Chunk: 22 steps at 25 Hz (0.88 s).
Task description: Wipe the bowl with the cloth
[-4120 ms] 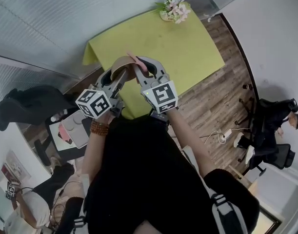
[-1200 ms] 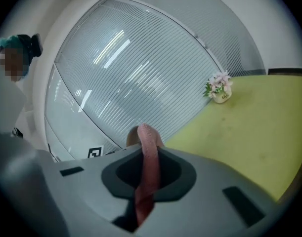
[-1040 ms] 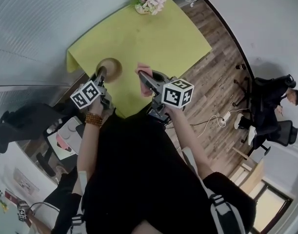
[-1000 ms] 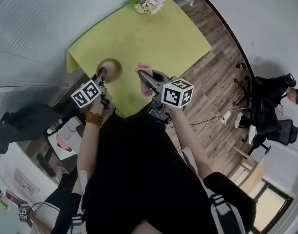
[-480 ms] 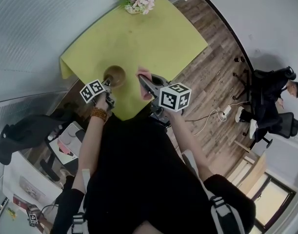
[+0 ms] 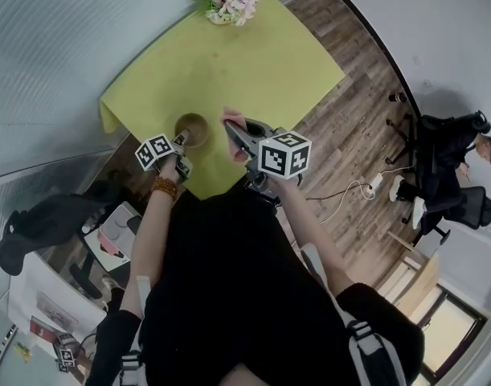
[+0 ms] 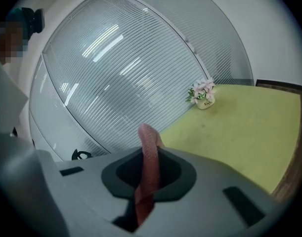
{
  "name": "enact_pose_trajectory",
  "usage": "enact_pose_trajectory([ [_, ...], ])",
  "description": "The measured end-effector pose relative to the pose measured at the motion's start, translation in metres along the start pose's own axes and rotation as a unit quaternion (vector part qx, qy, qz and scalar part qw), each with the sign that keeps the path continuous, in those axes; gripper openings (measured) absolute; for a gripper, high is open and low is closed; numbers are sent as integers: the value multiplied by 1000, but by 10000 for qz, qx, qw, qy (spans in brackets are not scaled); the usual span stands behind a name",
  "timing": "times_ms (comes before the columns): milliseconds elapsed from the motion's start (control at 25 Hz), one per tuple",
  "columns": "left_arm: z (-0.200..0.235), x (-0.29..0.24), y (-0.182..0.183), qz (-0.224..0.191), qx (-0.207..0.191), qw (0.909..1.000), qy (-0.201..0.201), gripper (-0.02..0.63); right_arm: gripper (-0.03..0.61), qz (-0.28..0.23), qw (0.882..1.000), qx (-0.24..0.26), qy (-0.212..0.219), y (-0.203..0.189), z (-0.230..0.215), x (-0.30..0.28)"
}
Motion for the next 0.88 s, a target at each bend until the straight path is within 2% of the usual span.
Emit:
enact_pose_trajectory([
  [160,0,6,-5,76,141,9995,-259,157,21,32,10000,41,37,4,2,-3],
  [240,-4,10,-8,210,112,9991,-363,207,22,28,10000,51,50,5,5,-4],
  [280,-6,13,-9,324,-28,9989,-343,239,22,30,10000,59,59,5,7,-5],
  [360,-7,20,-10,687,-659,9954,-53,263,22,47,9999,86,82,4,10,-7],
  [400,-5,23,-11,932,-1052,9899,175,269,22,60,9999,103,96,3,12,-8],
  [480,-1,30,-15,1444,-1732,9724,593,287,22,90,9998,141,119,0,15,-9],
  [600,2,42,-15,1879,-2401,9480,913,311,23,117,9996,219,145,-5,23,-13],
  [640,0,46,-12,1856,-2567,9439,936,317,22,113,9995,276,142,-5,26,-14],
  [720,-11,58,0,1537,-2904,9404,872,321,21,72,9987,484,108,-5,32,-15],
  [800,-34,76,17,986,-3351,9340,752,321,23,-34,9971,760,76,-2,39,-14],
  [880,-66,95,35,376,-3828,9208,650,320,23,-196,9950,973,88,2,48,-13],
])
Point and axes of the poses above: the fingertips, and each gripper's own axes: x backward along the fingers, z to its left, y out of its top, the point moved 1 cm from there along x, backward along the fingers, and after that the axes turned 15 degrees about -y, right-handed, at the moved point
